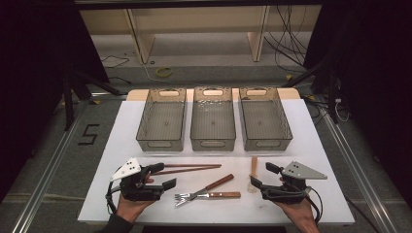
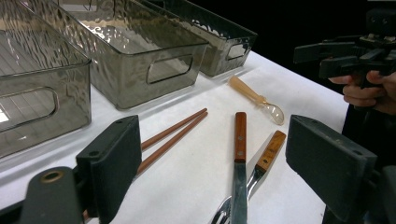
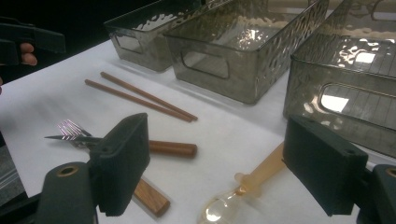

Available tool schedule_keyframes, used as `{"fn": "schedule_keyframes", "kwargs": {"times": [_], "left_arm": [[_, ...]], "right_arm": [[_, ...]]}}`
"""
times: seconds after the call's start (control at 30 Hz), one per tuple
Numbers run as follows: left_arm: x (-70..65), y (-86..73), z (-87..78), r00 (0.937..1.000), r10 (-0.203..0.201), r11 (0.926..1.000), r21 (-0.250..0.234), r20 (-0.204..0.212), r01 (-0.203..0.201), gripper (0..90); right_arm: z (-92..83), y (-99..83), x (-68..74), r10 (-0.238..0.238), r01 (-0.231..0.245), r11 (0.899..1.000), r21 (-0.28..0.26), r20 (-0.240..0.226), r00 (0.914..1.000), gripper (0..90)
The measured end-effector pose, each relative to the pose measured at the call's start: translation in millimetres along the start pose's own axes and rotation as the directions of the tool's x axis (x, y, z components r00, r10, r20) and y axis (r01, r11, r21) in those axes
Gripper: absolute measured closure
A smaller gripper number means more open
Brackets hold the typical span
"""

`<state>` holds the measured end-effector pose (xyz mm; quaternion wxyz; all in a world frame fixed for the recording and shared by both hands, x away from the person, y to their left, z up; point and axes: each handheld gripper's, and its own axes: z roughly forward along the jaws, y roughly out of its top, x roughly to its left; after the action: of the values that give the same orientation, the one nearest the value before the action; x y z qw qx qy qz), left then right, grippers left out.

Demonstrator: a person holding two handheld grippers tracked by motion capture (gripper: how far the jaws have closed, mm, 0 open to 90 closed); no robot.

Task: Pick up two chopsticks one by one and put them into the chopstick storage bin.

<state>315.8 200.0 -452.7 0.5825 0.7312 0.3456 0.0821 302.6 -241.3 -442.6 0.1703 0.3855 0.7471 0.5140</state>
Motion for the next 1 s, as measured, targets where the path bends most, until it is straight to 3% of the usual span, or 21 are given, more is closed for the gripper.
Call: {"fn": "schedule_keyframes", "kwargs": {"times": [0.3, 0.43, 0.57, 0.63, 0.73, 1.0], "left_arm": [[4.4, 4.6, 0.9, 1.0, 0.003, 0.9985, 0.055, -0.009, -0.002, 18.1], [5.2, 9.8, 3.1, 0.9995, 0.024, 0.9945, 0.103, -0.019, -0.022, 18.2], [8.4, 15.9, 6.7, 0.9994, 0.022, 0.9878, 0.155, -0.029, -0.017, 19.0], [11.9, 20.0, 10.0, 0.9991, 0.028, 0.98, 0.198, -0.033, -0.02, 19.1], [17.8, 27.4, 17.8, 0.998, 0.049, 0.961, 0.274, -0.039, -0.037, 19.2], [28.1, 41.3, 39.4, 0.9942, 0.1, 0.8962, 0.438, -0.039, -0.072, 23.7]], "right_arm": [[-0.1, 0.7, -0.2, 0.006, -0.006, 1.0, 0.001, -0.009, 0.9999, 24.0], [-0.3, 0.9, -0.8, 0.01, -0.01, 1.0, 0.001, -0.015, 0.9998, 24.1], [-0.5, 1.3, -0.9, 0.015, -0.015, 1.0, -0.002, -0.021, 0.9997, 24.1], [-0.1, 1.3, -0.9, 0.015, -0.015, 1.0, 0.002, -0.022, 0.9996, 24.3], [1.5, 1.6, -0.6, 0.008, -0.008, 1.0, 0.009, -0.028, 0.9996, 24.4], [2.0, 1.3, -1.9, 0.013, -0.012, 1.0, 0.019, -0.034, 0.9993, 24.7]]}}
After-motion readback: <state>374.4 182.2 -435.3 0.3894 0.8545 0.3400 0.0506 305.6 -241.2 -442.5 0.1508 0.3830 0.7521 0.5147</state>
